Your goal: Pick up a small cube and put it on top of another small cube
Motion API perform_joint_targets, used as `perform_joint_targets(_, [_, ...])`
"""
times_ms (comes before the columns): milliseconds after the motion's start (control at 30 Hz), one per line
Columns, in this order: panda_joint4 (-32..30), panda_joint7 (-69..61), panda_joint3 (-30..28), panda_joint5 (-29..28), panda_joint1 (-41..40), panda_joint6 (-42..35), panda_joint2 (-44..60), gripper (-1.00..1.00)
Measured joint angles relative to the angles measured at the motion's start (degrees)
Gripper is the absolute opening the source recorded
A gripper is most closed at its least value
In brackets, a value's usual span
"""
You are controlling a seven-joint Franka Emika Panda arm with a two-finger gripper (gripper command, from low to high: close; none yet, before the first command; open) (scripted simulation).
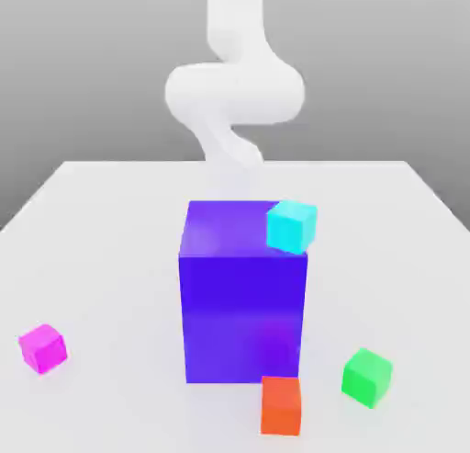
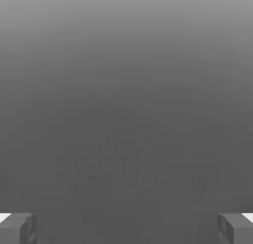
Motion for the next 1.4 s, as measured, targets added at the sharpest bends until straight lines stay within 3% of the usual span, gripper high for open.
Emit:
perform_joint_targets(433, [-4.73,9.11,0.31,-14.08,-14.90,7.19,20.51,0.00])
perform_joint_targets(733, [-8.18,10.94,-4.50,-17.57,-21.24,12.89,33.93,0.00])
perform_joint_targets(967, [-11.34,7.06,-7.63,-12.81,-26.76,18.67,43.39,0.00])
perform_joint_targets(1233, [-14.88,-4.99,-5.35,3.21,-33.38,25.37,52.55,0.00])
perform_joint_targets(1400, [-13.72,-7.36,-3.35,6.50,-35.44,31.48,60.08,0.00])
